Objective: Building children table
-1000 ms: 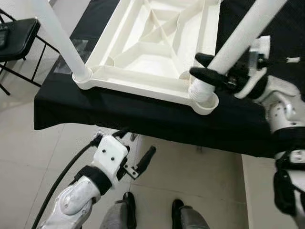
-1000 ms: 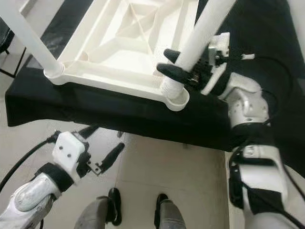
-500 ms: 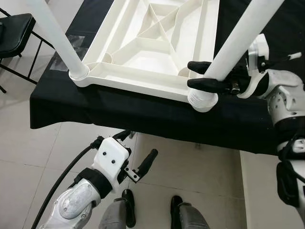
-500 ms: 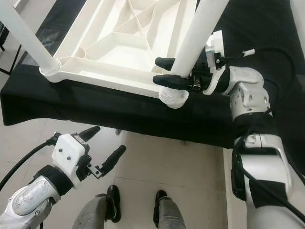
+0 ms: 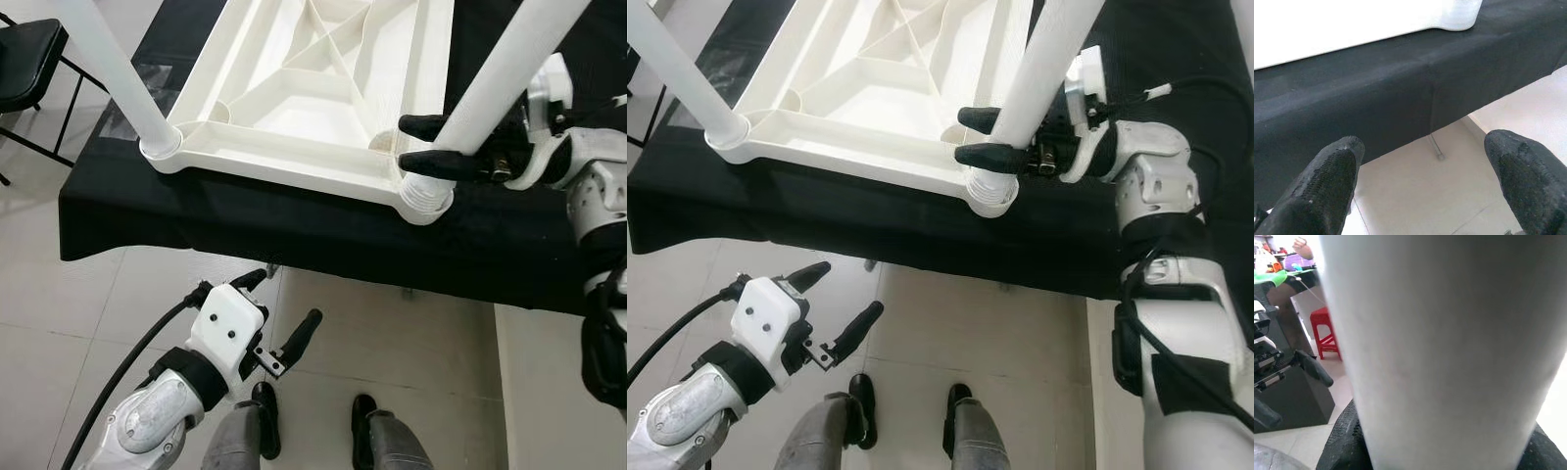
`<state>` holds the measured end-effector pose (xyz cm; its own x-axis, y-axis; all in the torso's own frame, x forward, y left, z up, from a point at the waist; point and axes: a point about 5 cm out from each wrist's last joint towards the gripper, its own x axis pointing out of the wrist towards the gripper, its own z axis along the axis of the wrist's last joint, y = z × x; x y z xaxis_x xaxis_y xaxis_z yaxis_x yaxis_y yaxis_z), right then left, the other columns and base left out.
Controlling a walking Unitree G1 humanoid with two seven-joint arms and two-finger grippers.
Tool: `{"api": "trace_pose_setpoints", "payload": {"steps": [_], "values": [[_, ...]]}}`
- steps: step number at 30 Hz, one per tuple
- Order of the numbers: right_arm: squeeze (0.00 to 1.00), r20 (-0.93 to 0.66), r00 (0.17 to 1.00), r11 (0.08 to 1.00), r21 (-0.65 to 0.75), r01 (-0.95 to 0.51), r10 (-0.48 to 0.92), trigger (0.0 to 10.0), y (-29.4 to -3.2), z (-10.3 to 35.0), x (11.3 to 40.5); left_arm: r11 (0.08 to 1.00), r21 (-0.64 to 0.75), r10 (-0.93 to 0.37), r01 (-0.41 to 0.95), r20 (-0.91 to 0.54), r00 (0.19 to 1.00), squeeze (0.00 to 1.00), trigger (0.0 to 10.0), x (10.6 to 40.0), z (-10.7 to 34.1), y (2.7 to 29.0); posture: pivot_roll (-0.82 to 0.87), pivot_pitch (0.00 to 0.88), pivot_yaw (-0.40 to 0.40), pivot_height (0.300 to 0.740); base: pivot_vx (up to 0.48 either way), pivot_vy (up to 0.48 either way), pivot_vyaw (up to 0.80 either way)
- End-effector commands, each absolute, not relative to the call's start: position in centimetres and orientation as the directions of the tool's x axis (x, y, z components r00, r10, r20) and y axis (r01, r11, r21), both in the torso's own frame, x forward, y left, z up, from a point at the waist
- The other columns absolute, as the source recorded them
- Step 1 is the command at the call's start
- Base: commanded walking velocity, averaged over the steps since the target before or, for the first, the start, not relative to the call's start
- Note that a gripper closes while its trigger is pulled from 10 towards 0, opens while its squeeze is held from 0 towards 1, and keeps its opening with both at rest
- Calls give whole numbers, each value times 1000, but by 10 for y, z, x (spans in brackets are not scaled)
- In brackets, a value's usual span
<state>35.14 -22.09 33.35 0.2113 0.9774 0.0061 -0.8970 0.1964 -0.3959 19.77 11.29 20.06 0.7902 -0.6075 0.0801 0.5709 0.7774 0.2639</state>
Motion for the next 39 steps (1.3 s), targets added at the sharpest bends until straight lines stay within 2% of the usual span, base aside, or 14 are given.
{"api": "trace_pose_setpoints", "payload": {"steps": [1,12,17,19,23,28,35,39], "values": [[0,-91,214,169,-361,-917,973,10000,-221,317,353,769,270,-612,579,51,789,0,10000,193,198,115,145,474,10,740,0,0,0],[0,-169,234,155,-380,-912,957,10000,-218,311,358,768,269,-613,581,48,789,0,10000,192,198,114,149,478,12,740,0,0,0],[0,-218,201,106,-381,-918,955,10000,-213,311,356,768,268,-613,581,47,789,0,10000,191,199,114,144,480,10,740,0,0,0],[0,-277,163,43,-394,-918,947,10000,-206,309,352,768,268,-614,581,50,788,0,10000,192,199,113,143,481,9,740,0,0,0],[0,-326,140,-7,-410,-912,935,10000,-200,306,350,768,269,-613,581,50,788,0,10000,192,199,113,142,481,8,740,0,0,0],[0,-332,133,-21,-422,-906,934,10000,-197,308,350,770,268,-611,579,49,790,0,10000,192,199,113,139,480,8,740,0,0,0],[0,-219,126,29,-399,-917,968,10000,-197,310,352,769,267,-614,581,52,788,0,10000,193,199,111,136,477,6,740,0,0,0],[0,-79,241,193,-384,-903,967,10000,-204,311,355,769,267,-613,580,56,788,0,10000,194,199,111,129,474,2,740,0,0,0]]}}
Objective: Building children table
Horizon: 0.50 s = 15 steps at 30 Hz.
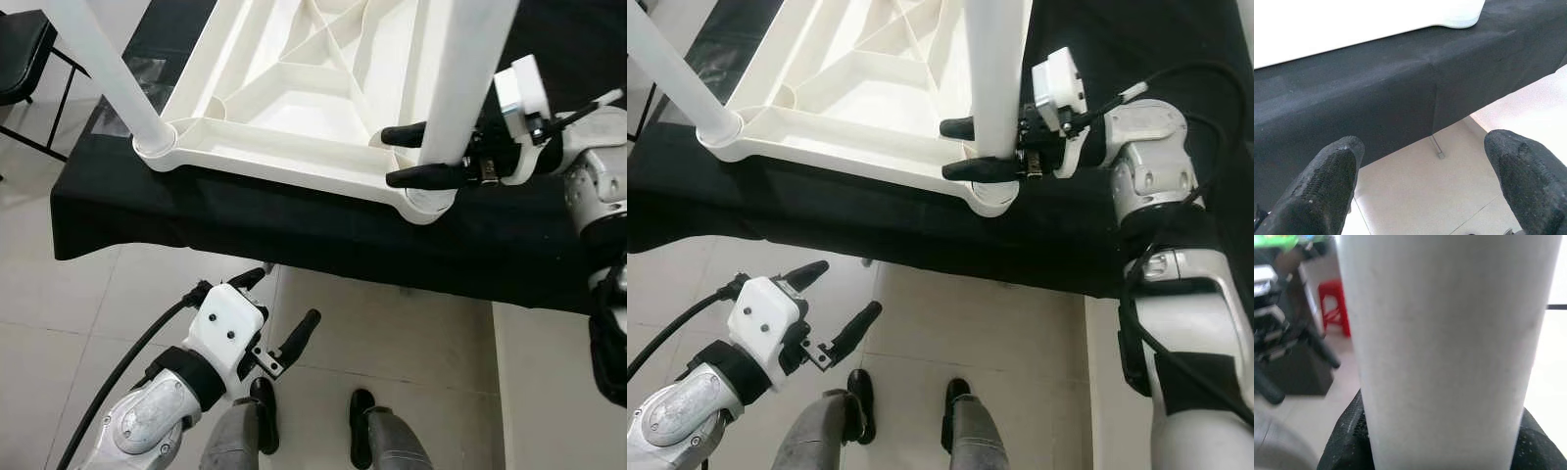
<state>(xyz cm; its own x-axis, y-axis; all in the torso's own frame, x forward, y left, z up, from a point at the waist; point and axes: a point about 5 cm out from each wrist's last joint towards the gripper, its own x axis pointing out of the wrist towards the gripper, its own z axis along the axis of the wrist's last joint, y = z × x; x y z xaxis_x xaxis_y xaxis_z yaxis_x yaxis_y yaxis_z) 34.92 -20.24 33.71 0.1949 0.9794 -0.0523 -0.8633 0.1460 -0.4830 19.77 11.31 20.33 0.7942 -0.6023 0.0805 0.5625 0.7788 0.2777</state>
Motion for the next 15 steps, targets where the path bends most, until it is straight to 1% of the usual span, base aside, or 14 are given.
{"api": "trace_pose_setpoints", "payload": {"steps": [1,3,5,6,8,10,11,12,13,14,15], "values": [[0,-67,259,215,-384,-898,964,10000,-205,311,356,770,267,-613,580,56,788,0,10000,194,199,111,129,474,2,740,0,0,0],[0,-60,269,226,-385,-895,961,10000,-206,311,356,770,267,-613,580,56,788,0,10000,194,199,111,129,474,2,740,0,0,0],[0,-16,334,301,-394,-869,943,10000,-212,307,352,769,267,-615,581,57,787,0,10000,194,198,110,113,468,-6,740,0,0,0],[0,-16,334,301,-394,-869,943,10000,-212,307,352,769,267,-615,581,57,787,0,10000,194,198,110,113,468,-6,740,0,0,0],[0,0,399,365,-400,-841,917,10000,-215,298,348,768,265,-617,583,59,785,0,10000,195,198,109,109,467,-9,740,0,0,0],[0,1,414,380,-398,-835,910,10000,-215,295,346,768,265,-617,583,60,785,0,10000,195,197,109,109,467,-9,740,0,0,0],[0,21,542,510,-369,-777,840,10000,-211,278,342,767,268,-618,584,61,784,0,10000,195,197,109,102,461,-20,740,0,0,0],[0,21,542,510,-369,-777,840,10000,-211,278,342,767,268,-618,584,61,784,0,10000,195,197,109,102,461,-20,740,0,0,0],[0,38,613,587,-341,-734,789,10000,-207,269,339,766,269,-618,583,61,784,0,10000,196,197,109,102,461,-20,740,0,0,0],[0,48,659,637,-321,-701,750,10000,-205,263,337,766,269,-618,583,62,784,0,10000,196,197,109,102,461,-20,740,0,0,0],[0,53,783,760,-292,-581,619,10000,-197,246,333,767,271,-617,582,63,785,0,10000,196,197,109,100,450,-35,740,0,0,0]]}}
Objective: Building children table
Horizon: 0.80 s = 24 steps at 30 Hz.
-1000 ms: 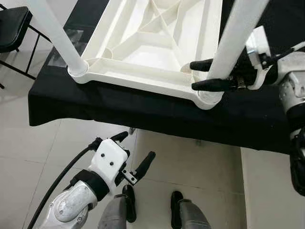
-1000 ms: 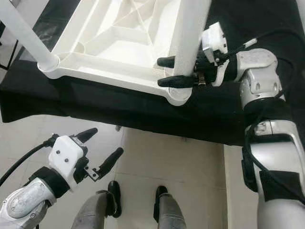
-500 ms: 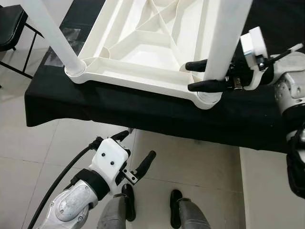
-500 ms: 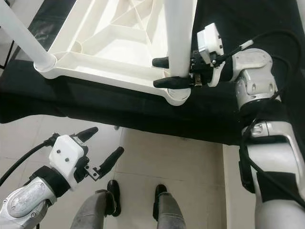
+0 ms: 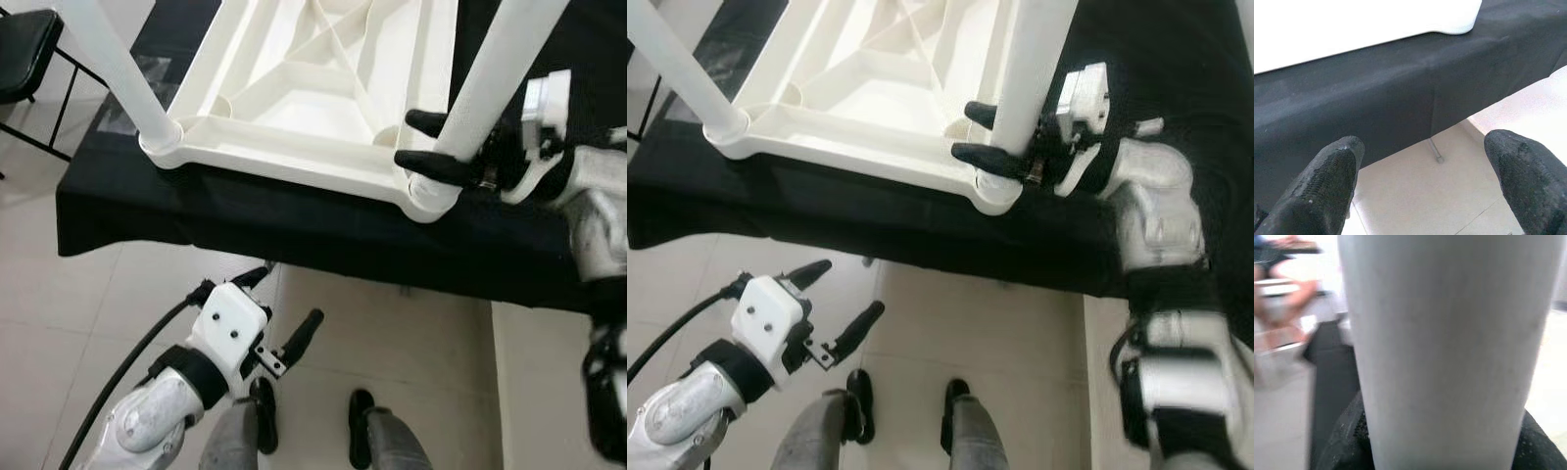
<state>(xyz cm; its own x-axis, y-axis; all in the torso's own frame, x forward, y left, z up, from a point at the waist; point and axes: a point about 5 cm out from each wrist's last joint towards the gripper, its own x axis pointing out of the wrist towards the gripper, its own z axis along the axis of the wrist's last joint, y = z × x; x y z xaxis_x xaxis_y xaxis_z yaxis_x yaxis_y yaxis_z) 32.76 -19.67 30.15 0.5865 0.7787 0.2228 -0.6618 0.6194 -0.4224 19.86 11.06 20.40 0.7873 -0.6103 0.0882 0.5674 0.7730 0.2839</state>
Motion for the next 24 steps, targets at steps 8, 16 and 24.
{"api": "trace_pose_setpoints", "payload": {"steps": [8,16,24], "values": [[0,-78,992,984,-141,-110,100,10000,-143,185,301,764,270,-625,586,80,777,0,10000,200,198,105,91,435,-30,740,0,0,0],[0,-17,993,990,-85,-116,115,10000,-112,207,328,769,275,-619,577,94,780,0,10000,205,198,104,84,418,-37,740,0,0,0],[0,-34,999,1000,17,5,-5,10000,-120,214,329,774,280,-612,567,103,784,0,10000,208,197,103,83,407,-45,740,0,0,0]]}}
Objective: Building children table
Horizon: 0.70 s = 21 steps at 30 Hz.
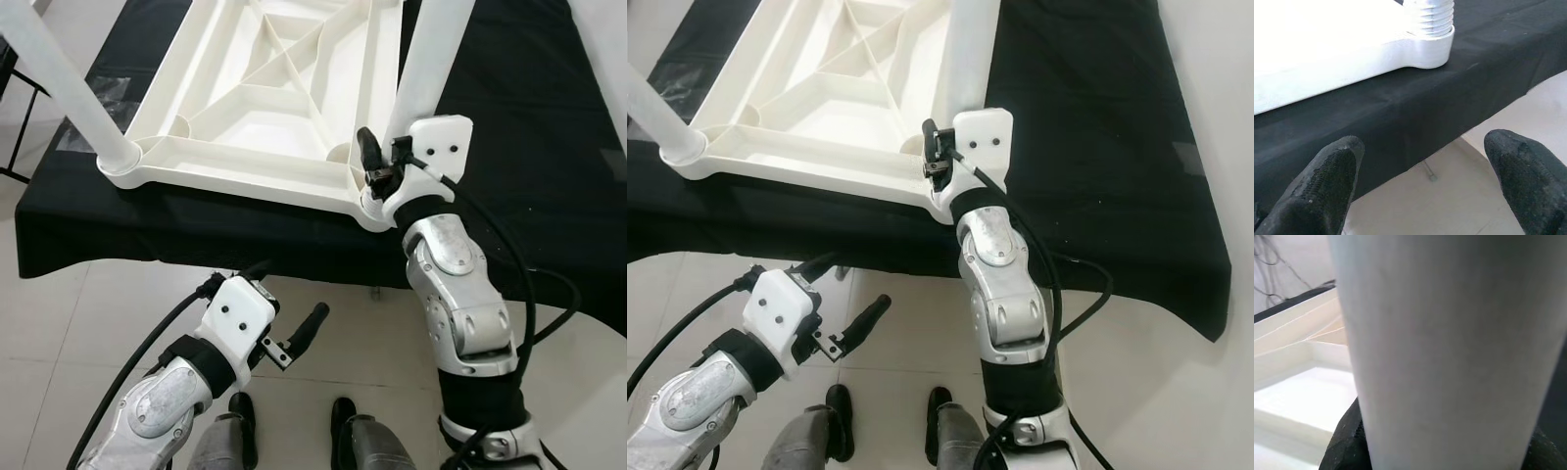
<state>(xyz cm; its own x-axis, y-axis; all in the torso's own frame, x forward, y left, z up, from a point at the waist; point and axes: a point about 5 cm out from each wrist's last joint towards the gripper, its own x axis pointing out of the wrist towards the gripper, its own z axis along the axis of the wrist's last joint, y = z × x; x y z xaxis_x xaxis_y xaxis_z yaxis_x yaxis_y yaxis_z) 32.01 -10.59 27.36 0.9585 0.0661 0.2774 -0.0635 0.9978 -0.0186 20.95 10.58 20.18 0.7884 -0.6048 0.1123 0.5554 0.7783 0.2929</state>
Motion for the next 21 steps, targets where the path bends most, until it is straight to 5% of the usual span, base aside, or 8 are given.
{"api": "trace_pose_setpoints", "payload": {"steps": [1,6,16,21], "values": [[0,-31,1000,999,53,5,-4,10000,-120,214,330,775,281,-611,566,104,785,0,10000,208,197,103,83,407,-45,740,0,0,0],[0,78,996,962,262,-72,53,10000,-111,227,330,774,291,-611,562,113,784,0,10000,210,199,103,83,402,-45,740,0,0,0],[0,247,941,949,155,-275,232,10000,-97,240,320,772,305,-612,557,120,782,0,10000,213,200,104,84,399,-38,740,0,0,0],[0,343,883,945,-51,-323,321,10000,-95,249,320,769,319,-614,553,130,779,0,10000,217,203,105,86,392,-36,740,0,0,0]]}}
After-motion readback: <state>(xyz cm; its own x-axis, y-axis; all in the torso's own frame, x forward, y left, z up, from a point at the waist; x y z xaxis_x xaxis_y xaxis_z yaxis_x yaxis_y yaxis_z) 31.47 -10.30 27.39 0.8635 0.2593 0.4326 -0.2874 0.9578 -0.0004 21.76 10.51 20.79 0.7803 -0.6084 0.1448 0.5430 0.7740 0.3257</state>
